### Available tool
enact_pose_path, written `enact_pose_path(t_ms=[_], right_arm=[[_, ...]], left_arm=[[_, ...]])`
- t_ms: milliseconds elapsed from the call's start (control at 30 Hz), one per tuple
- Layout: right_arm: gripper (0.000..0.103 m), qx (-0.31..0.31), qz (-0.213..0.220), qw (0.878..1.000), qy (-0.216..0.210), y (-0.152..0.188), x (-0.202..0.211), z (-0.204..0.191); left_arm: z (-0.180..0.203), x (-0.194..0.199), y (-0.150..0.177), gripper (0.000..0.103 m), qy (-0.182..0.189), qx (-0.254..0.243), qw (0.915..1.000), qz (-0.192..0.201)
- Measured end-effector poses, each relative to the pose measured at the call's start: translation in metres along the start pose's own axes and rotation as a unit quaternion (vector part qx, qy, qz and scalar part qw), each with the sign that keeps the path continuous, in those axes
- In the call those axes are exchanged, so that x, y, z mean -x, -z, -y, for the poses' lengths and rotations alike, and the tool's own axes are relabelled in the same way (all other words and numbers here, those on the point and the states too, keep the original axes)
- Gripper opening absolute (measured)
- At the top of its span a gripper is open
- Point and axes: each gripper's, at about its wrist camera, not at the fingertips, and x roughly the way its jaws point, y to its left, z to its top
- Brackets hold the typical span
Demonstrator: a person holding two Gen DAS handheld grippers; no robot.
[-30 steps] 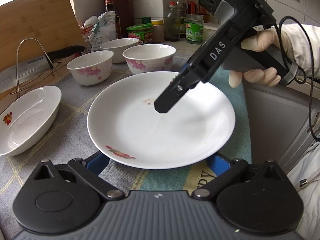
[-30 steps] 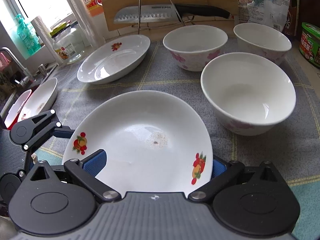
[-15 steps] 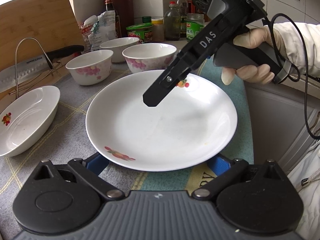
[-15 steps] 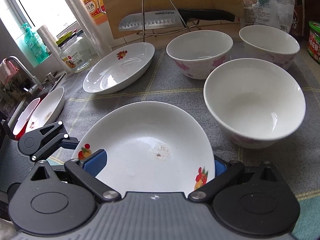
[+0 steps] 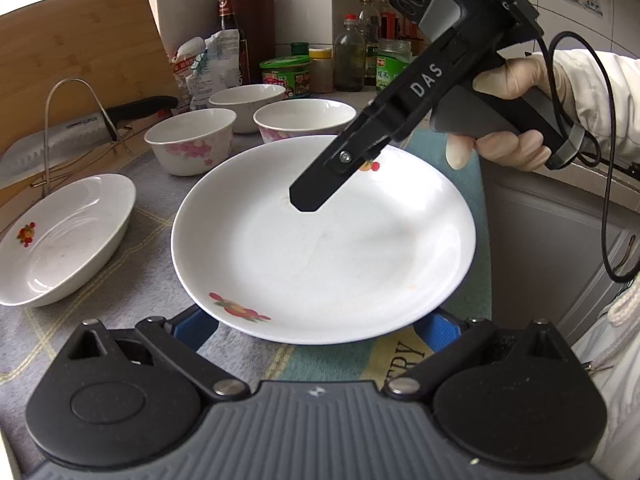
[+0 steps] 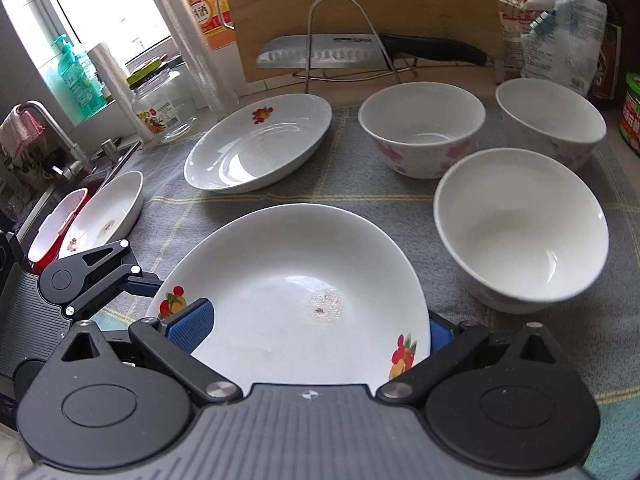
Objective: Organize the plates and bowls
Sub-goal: 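Carry the held plates with both grippers toward the towel by the sink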
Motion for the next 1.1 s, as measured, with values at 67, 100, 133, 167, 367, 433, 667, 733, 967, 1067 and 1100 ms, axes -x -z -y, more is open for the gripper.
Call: enact_pose_path(t_ms=[67,100,133,167,367,433,667,733,967,1067,1100], right_arm=[[0.103,0.006,0.000,1.000,-0.002,-0.003,-0.001,-0.007],[0.103,0.010,0.000,1.000,-0.003,-0.005,-0.001,-0.010],[0.103,0.014,0.001,1.000,-0.005,-0.006,-0.001,-0.014],[0.103,0.018,0.001,1.000,-0.007,-0.008,-0.002,-0.018],[0.103,0.039,-0.004,0.999,-0.022,-0.019,-0.013,-0.044],[0.103,0.048,-0.006,0.998,-0.027,-0.022,-0.017,-0.054],[0.103,0.080,-0.011,0.996,-0.045,-0.034,-0.034,-0.093],[0.103,0.089,-0.013,0.995,-0.050,-0.038,-0.041,-0.105],[0.103,0.117,-0.020,0.991,-0.069,-0.054,-0.064,-0.146],[0.103,0.129,-0.023,0.988,-0.078,-0.062,-0.076,-0.163],[0.103,0.134,-0.024,0.987,-0.081,-0.065,-0.080,-0.168]], left_arm=[[-0.002,0.006,0.001,0.102,-0.003,0.004,1.0000,0.002],[-0.003,0.010,0.001,0.102,-0.004,0.008,1.0000,0.002],[-0.004,0.014,0.002,0.102,-0.007,0.011,0.9999,0.003],[-0.005,0.017,0.003,0.102,-0.010,0.013,0.9999,0.002],[-0.010,0.042,0.013,0.102,-0.032,0.027,0.9991,0.002],[-0.013,0.051,0.017,0.102,-0.038,0.033,0.9987,0.002],[-0.027,0.083,0.033,0.102,-0.064,0.057,0.9963,0.003],[-0.031,0.092,0.039,0.102,-0.072,0.062,0.9954,0.003],[-0.049,0.121,0.059,0.102,-0.101,0.083,0.9914,0.004],[-0.057,0.133,0.068,0.102,-0.114,0.094,0.9890,0.004],[-0.061,0.137,0.071,0.102,-0.118,0.097,0.9882,0.004]])
